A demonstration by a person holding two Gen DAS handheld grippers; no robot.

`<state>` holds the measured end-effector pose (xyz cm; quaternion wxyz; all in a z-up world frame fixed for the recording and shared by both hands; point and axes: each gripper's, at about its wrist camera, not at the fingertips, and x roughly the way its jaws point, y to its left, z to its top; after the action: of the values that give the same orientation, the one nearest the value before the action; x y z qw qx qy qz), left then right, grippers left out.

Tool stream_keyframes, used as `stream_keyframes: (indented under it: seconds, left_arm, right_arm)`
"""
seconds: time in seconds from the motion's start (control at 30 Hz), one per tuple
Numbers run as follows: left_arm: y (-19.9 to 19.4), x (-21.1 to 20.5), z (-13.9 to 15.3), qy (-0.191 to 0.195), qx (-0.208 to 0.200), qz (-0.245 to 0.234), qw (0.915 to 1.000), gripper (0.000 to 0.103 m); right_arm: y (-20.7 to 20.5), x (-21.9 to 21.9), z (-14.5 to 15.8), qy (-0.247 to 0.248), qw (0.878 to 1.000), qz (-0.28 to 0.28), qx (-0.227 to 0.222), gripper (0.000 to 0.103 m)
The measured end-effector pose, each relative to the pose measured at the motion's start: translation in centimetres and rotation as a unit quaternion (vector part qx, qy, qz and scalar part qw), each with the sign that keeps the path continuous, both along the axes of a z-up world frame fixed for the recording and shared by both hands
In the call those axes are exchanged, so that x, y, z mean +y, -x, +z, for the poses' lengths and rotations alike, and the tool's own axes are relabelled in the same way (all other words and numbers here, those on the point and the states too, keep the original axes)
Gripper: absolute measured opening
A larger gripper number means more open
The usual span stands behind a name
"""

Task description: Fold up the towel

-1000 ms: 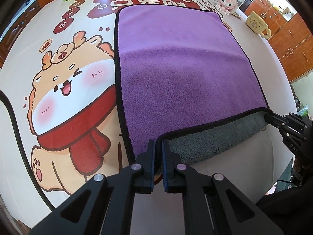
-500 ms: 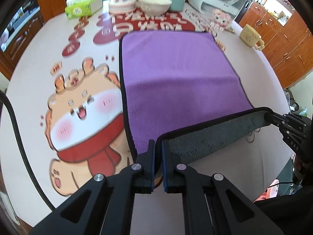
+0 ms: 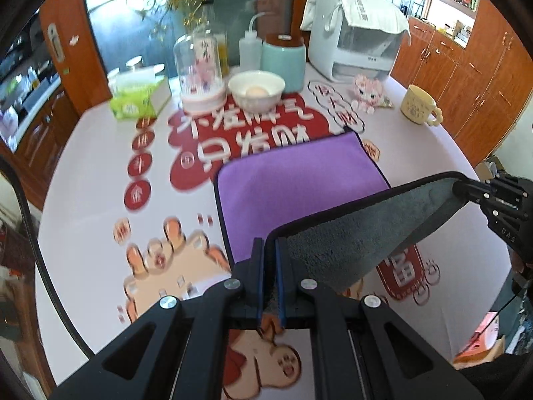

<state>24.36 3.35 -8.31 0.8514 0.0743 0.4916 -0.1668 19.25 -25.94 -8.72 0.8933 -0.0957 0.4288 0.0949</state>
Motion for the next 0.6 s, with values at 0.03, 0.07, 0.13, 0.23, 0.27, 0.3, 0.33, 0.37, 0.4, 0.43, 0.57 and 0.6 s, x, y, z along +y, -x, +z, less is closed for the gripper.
stream_keyframes:
  seconds: [0.03,0.07,0.13,0.23,0.27,0.3,0.33,0.37,0.4,0.43,0.57,0.6]
  left_arm:
    - [-0.5,-0.1,0.2,-0.002,-0.006,-0.002,1.0,0.004]
    - [-1.1,-0.3,0.3,-0.004,-0.01,-0.003,0.9999,0.004]
    - [-2.5,-0.6,0.5,-0.008,-0.016,-0.008,0.9998,0.004]
    - [-4.5,-1.0,0.6,-0.018,-0.03,-0.014,0.9993,0.004]
    - [-5.3,-1.2,0.6,-0.019,-0.033,-0.014,0.9992,0.004]
    - [-6.0,-1.3,0.5,-0.02,-0.036,-0.014,0.9991,0.004]
    - [-6.7,-1.4,0.4,-0.021,-0.039,-0.014,0.9989,0.004]
    - [-7.4,-1.5,0.2,-0.023,-0.043,-0.015,0.9987,0.005]
    - [-8.1,-1.6,-0.1,-0.026,-0.045,-0.017,0.9985,0.005]
    - [-8.8,-1.7,-0.4,-0.029,-0.046,-0.017,0.9984,0.005]
    - [-11.8,-2.1,-2.3,-0.041,-0.04,-0.017,0.9982,0.005]
    - [-12.5,-2.1,-2.9,-0.044,-0.036,-0.016,0.9983,0.005]
  right_arm:
    - [-0.6,0.0,0.2,0.003,1.0,0.002,-0.006,0.004]
    - [-1.2,0.0,0.3,0.005,1.0,0.004,-0.011,0.004]
    - [-2.4,-0.1,0.5,0.013,1.0,0.008,-0.021,0.004]
    - [-4.6,-0.3,0.6,0.018,0.999,0.01,-0.034,0.004]
    - [-5.3,-0.3,0.6,0.019,0.999,0.01,-0.037,0.004]
    - [-6.0,-0.5,0.5,0.021,0.999,0.01,-0.04,0.004]
    - [-7.0,-0.6,0.4,0.022,0.999,0.01,-0.044,0.004]
    - [-7.8,-0.7,0.3,0.024,0.999,0.011,-0.047,0.004]
    - [-8.5,-0.8,0.1,0.025,0.998,0.012,-0.049,0.004]
    - [-9.5,-0.9,-0.1,0.026,0.998,0.014,-0.05,0.004]
    - [-12.4,-0.9,-1.3,0.041,0.997,0.03,-0.049,0.004]
    - [-13.2,-0.9,-1.7,0.042,0.997,0.033,-0.048,0.004]
